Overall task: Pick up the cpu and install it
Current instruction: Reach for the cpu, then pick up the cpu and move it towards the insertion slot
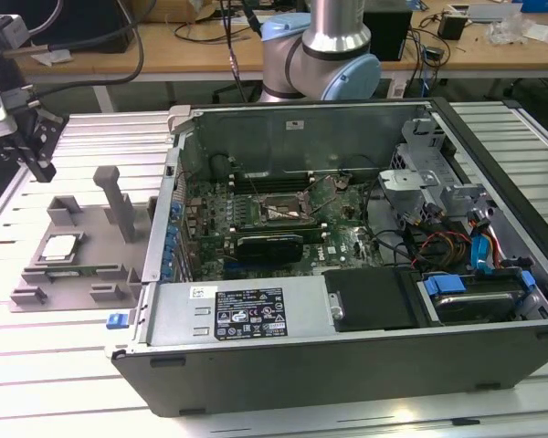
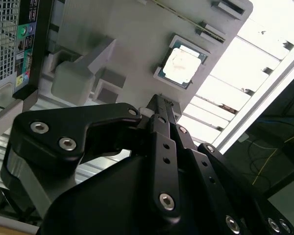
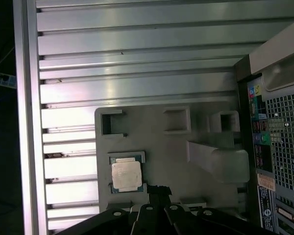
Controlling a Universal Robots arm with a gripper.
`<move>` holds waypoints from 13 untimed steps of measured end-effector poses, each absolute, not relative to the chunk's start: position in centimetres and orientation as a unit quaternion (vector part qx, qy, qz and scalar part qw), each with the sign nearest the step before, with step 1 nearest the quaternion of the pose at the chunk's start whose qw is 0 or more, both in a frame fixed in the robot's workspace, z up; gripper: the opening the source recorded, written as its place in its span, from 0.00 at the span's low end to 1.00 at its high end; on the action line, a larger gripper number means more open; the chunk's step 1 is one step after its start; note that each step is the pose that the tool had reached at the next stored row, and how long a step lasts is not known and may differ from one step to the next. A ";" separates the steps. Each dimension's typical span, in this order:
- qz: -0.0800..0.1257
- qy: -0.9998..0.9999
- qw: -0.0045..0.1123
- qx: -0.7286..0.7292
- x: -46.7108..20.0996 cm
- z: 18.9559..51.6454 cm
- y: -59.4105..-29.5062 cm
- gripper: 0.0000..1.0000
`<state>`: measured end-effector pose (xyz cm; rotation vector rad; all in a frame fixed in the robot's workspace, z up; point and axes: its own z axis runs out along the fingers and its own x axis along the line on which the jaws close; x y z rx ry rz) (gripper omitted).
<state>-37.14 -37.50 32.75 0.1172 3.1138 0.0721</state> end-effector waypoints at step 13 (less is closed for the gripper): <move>0.023 0.999 0.012 0.038 -37.1 32.7 -37.5 0.11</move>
